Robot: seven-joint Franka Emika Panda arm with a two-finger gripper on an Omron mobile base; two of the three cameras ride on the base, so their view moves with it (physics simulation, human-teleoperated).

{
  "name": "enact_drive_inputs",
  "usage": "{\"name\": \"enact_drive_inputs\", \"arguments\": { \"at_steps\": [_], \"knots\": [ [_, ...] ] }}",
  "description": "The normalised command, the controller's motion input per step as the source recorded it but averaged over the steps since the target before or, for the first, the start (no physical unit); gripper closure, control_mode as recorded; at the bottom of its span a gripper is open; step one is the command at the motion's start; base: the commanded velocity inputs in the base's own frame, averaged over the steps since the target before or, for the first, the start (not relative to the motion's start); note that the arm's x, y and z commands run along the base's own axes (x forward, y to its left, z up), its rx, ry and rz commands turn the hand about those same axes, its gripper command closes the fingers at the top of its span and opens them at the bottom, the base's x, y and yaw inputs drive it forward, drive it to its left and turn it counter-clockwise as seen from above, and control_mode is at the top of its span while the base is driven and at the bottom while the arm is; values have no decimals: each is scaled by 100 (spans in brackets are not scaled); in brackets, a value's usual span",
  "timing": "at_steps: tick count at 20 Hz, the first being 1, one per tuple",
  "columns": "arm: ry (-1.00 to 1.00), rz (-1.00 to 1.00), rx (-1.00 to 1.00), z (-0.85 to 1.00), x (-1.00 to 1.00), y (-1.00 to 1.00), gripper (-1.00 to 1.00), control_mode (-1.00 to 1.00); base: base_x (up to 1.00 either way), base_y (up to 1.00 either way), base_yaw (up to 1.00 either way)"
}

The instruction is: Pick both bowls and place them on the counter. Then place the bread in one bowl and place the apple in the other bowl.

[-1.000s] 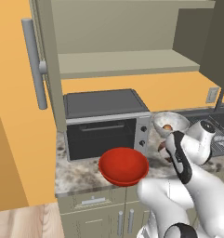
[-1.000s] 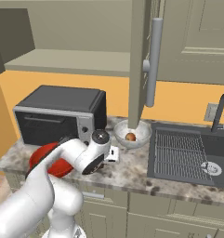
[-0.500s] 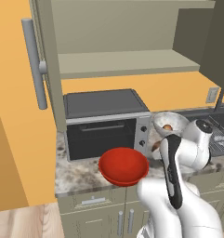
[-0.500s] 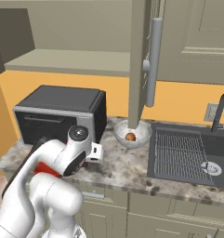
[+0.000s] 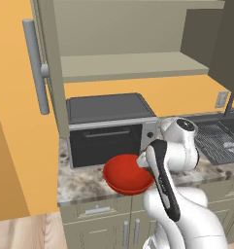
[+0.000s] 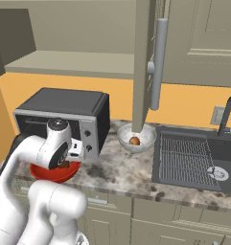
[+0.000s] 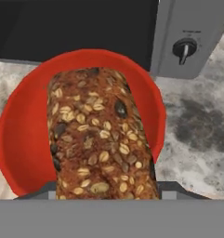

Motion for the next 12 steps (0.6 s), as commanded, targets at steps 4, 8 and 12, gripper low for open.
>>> {"name": "enact_drive_inputs", "arguments": {
  "at_steps": [4,8,12],
  "knots": [
    [6,2,-5,-32,22,68,100,-100,0,0,0],
    [8,2,-3,-38,35,40,100,-100,0,0,0],
    [9,2,-2,-28,31,35,100,-100,0,0,0]
  ]
}}
